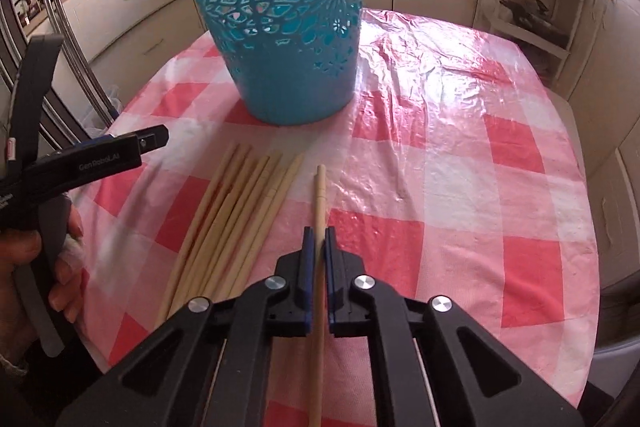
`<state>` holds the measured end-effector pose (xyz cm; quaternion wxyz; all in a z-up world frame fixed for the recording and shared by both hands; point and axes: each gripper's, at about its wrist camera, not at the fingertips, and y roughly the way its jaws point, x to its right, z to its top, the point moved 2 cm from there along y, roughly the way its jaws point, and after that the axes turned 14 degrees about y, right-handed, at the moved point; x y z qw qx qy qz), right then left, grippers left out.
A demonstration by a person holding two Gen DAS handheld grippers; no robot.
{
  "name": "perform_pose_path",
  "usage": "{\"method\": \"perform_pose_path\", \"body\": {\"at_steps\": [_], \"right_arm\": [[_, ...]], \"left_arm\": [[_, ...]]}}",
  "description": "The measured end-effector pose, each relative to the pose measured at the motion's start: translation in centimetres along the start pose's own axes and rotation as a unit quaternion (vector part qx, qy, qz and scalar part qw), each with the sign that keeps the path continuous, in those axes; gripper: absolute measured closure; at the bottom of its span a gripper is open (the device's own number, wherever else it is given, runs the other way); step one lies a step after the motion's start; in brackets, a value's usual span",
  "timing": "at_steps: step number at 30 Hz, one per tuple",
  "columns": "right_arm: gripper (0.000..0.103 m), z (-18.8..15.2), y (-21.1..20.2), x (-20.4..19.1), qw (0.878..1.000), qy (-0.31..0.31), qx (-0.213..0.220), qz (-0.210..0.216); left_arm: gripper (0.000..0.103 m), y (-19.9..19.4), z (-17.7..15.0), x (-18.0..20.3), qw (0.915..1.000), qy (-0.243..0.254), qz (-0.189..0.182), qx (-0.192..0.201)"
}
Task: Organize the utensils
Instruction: 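Close the right tool on the stick and lift it, then carry the stick over the teal basket and open the right tool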
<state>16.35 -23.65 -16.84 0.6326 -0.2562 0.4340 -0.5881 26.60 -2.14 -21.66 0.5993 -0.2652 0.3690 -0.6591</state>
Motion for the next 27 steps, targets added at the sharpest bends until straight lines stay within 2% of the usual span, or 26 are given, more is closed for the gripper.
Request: {"method": "perform_pose_path", "body": {"at_steps": [3, 6, 8, 12, 15, 19, 23, 27], "right_arm": [[0.097, 0.6, -2.6, 1.4, 0.996, 0.059, 0.002, 0.071], [0.097, 2.4, -6.8, 2.4, 0.979, 0.11, 0.031, 0.169], [0.097, 4.5, -10.0, 2.3, 0.965, 0.127, 0.067, 0.219], [0.097, 9.7, -14.6, 0.3, 0.942, 0.12, 0.157, 0.271], [0.097, 13.6, -15.5, -1.7, 0.929, 0.118, 0.216, 0.275], [0.097, 17.5, -13.7, -3.7, 0.924, 0.123, 0.266, 0.245], [0.097, 19.0, -10.9, -4.8, 0.931, 0.112, 0.288, 0.192], [0.097, 19.1, -8.3, -5.4, 0.946, 0.092, 0.266, 0.163]], "left_arm": [[0.012, 0.0, 0.0, 0.0, 1.0, 0.0, -0.001, 0.0], [0.012, 0.0, 0.0, 0.0, 1.0, 0.002, 0.0, -0.001], [0.011, 0.0, 0.0, 0.0, 1.0, 0.003, 0.001, -0.001], [0.011, 0.1, 0.0, 0.1, 1.0, 0.004, 0.002, -0.002], [0.011, 0.1, 0.0, 0.1, 1.0, 0.005, 0.002, -0.002], [0.01, 0.1, 0.0, 0.1, 1.0, 0.005, 0.002, -0.002], [0.009, 0.2, 0.0, 0.2, 1.0, 0.008, 0.0, -0.003], [0.009, 0.2, 0.1, 0.3, 1.0, 0.009, -0.003, -0.003]]}}
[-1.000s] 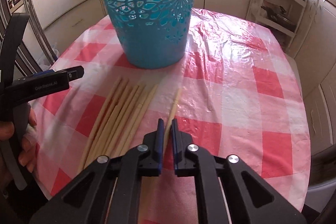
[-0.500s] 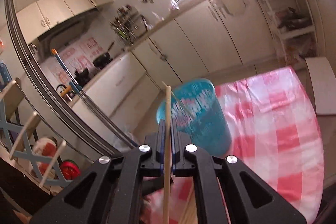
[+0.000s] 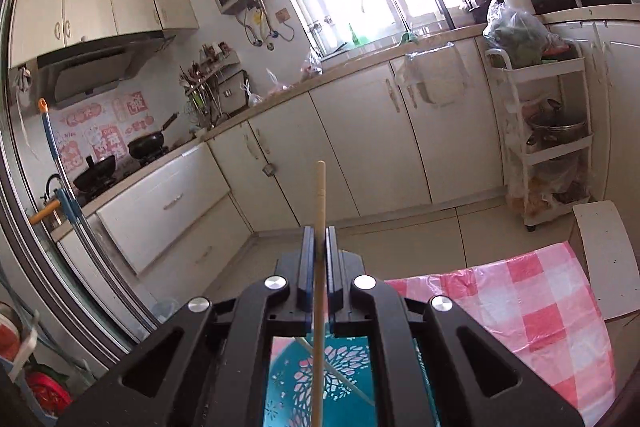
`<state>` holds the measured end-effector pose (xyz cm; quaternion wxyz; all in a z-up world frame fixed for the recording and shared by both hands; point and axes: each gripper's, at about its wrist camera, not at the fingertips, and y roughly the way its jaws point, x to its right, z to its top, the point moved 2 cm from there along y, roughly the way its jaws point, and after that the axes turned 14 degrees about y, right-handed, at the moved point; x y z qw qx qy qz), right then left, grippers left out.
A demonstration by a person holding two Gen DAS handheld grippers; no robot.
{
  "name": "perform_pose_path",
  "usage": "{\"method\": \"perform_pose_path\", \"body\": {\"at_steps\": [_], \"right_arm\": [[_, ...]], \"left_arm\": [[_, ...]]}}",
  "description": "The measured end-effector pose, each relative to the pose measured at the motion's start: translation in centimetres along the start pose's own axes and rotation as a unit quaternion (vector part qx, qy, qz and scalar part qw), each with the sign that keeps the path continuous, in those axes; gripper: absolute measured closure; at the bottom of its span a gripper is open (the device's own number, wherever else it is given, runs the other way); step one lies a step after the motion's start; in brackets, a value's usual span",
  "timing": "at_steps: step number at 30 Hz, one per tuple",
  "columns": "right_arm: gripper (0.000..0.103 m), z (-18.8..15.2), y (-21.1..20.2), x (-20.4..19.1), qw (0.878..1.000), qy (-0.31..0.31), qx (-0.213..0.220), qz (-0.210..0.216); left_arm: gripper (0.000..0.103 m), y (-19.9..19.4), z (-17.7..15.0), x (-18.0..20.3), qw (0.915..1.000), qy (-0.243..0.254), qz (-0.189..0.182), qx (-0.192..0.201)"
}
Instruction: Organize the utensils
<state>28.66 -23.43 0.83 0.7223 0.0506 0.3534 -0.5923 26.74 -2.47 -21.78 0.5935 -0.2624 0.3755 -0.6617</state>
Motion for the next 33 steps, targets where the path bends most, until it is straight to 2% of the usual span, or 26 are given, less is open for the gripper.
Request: {"method": "perform_pose_path", "body": {"at_steps": [3, 8, 11, 13, 16, 19, 21, 24, 26, 29, 33], "right_arm": [[0.096, -1.2, 0.3, 0.1, 1.0, -0.014, -0.016, -0.009], [0.09, -2.4, -1.3, 0.7, 0.999, -0.022, -0.032, -0.014], [0.077, -2.6, -4.0, 0.7, 0.999, -0.031, -0.025, -0.01], [0.065, -2.7, -6.1, 0.8, 0.999, -0.035, -0.015, -0.012], [0.058, -3.6, -9.4, 1.6, 0.999, -0.035, -0.012, -0.02], [0.058, -6.1, -11.4, 2.9, 0.998, -0.038, -0.039, -0.039], [0.058, -8.9, -11.9, 4.0, 0.994, -0.041, -0.077, -0.059], [0.058, -14.1, -11.2, 6.2, 0.982, -0.043, -0.155, -0.097], [0.064, -16.5, -10.5, 7.5, 0.974, -0.028, -0.192, -0.114], [0.068, -18.4, -9.1, 8.4, 0.965, -0.016, -0.226, -0.133], [0.068, -18.5, -7.7, 8.0, 0.963, -0.03, -0.231, -0.14]], "left_arm": [[0.009, 0.0, 0.0, 0.0, 1.0, 0.0, -0.001, 0.001], [0.009, 0.0, 0.0, -0.2, 1.0, -0.002, -0.002, 0.002], [0.009, 0.0, -0.1, -0.2, 1.0, -0.003, -0.001, 0.002], [0.009, 0.0, -0.1, -0.1, 1.0, -0.004, 0.0, 0.002], [0.009, -0.1, -0.2, -0.3, 1.0, -0.007, 0.0, 0.003], [0.009, -0.1, -0.3, -0.4, 1.0, -0.008, 0.0, 0.004], [0.009, -0.2, -0.3, -0.5, 1.0, -0.008, 0.0, 0.004], [0.009, -0.2, -0.3, -0.6, 0.9999, -0.01, -0.001, 0.005], [0.009, -0.3, -0.3, -0.6, 0.9999, -0.011, -0.002, 0.005], [0.009, -0.3, -0.4, -0.8, 0.9999, -0.013, -0.006, 0.008], [0.009, -0.3, -0.5, -0.9, 0.9999, -0.013, -0.005, 0.008]]}}
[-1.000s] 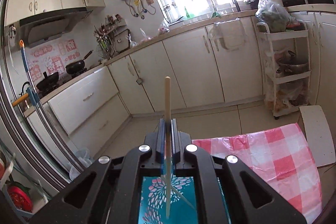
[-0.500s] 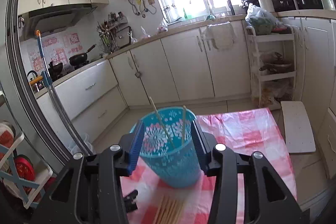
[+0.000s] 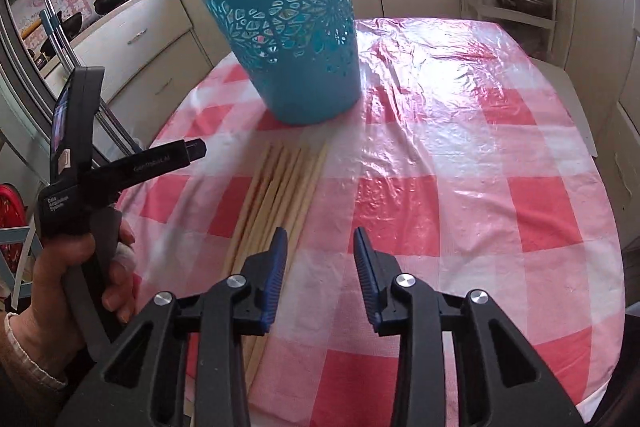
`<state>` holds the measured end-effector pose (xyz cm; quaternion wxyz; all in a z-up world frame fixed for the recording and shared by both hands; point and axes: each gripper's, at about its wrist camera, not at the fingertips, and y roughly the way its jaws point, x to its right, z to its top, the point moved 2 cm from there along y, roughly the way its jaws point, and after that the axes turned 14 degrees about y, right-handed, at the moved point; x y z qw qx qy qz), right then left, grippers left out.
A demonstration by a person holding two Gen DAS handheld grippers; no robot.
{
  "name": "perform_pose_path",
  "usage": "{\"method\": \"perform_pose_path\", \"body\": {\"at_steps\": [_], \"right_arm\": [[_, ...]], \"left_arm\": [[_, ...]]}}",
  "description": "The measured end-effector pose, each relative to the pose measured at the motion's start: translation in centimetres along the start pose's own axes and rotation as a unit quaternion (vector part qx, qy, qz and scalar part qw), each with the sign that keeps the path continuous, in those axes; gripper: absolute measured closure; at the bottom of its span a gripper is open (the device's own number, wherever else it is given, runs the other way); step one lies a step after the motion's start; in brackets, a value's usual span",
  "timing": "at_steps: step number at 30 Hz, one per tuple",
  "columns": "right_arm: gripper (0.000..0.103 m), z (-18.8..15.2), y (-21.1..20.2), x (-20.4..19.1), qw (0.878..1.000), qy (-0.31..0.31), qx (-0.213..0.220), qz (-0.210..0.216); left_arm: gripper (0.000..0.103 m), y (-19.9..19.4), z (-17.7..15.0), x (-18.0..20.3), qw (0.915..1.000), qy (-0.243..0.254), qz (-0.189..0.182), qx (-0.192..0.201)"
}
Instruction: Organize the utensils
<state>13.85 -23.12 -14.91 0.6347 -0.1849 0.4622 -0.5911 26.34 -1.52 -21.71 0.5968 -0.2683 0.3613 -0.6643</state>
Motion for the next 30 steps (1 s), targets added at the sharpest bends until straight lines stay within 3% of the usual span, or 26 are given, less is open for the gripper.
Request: {"method": "perform_pose_path", "body": {"at_steps": [10, 15, 24, 30], "right_arm": [[0.077, 0.6, 3.4, -1.5, 0.999, -0.022, -0.005, -0.036], [0.082, 0.9, 3.3, -0.8, 1.0, -0.014, -0.012, -0.026], [0.082, 1.3, 2.8, 0.5, 1.0, 0.025, -0.016, -0.001], [0.082, 1.5, 3.1, 0.5, 1.0, 0.015, -0.011, -0.018]], "left_arm": [[0.009, 0.0, 0.0, 0.0, 1.0, -0.001, -0.002, 0.001], [0.008, 0.1, 0.0, -0.1, 1.0, -0.001, -0.001, 0.001], [0.008, 0.1, 0.0, 0.1, 1.0, 0.003, 0.003, -0.001], [0.008, 0.2, 0.1, 0.1, 1.0, 0.003, 0.004, -0.001]]}}
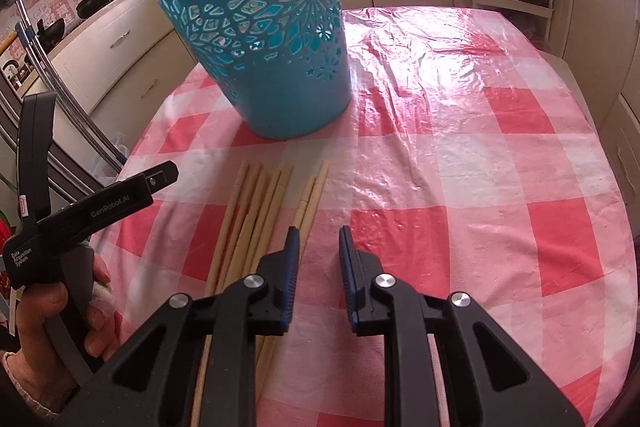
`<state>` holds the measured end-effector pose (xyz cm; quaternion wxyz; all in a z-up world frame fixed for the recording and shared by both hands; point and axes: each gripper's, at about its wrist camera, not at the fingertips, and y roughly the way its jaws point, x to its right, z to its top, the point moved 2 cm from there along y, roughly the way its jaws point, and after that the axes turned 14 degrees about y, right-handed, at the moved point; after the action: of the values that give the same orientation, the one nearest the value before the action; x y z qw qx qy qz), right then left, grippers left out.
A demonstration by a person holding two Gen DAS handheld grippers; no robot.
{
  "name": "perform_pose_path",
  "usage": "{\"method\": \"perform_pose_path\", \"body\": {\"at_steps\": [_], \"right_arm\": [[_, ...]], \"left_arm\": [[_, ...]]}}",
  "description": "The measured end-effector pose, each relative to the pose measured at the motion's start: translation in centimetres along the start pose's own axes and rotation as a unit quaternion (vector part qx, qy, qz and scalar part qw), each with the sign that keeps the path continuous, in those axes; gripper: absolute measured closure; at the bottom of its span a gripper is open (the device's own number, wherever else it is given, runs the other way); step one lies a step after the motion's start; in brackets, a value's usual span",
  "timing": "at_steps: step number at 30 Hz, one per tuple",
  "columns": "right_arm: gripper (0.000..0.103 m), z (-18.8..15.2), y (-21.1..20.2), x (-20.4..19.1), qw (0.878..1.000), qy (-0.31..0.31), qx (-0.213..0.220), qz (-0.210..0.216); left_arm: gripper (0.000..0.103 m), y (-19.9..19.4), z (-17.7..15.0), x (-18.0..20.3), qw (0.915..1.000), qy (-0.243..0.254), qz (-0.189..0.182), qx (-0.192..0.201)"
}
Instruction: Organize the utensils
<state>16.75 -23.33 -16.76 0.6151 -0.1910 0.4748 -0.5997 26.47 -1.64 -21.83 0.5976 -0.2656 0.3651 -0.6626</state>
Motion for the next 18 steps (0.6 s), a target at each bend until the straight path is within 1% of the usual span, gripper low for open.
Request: {"method": "perform_pose_path", "body": {"at_steps": [11, 14, 16, 18], "right_arm": [[0.082, 0.2, 0.8, -1.4, 0.999, -0.042, 0.005, -0.024], [0.087, -0.3, 0.8, -1.9, 0.996, -0.075, 0.005, -0.039], [0.092, -0.6, 0.5, -1.9, 0.993, -0.105, -0.002, -0.047], [0.093, -0.7, 0.1, -1.3, 0.991, -0.12, -0.01, -0.052]], "left_arm": [[0.008, 0.0, 0.0, 0.0, 1.0, 0.0, 0.0, 0.0], [0.008, 0.0, 0.0, 0.0, 1.0, 0.0, -0.001, 0.001], [0.008, 0.0, 0.0, 0.0, 1.0, 0.0, -0.001, 0.001], [0.008, 0.0, 0.0, 0.0, 1.0, 0.0, 0.0, 0.0]]}}
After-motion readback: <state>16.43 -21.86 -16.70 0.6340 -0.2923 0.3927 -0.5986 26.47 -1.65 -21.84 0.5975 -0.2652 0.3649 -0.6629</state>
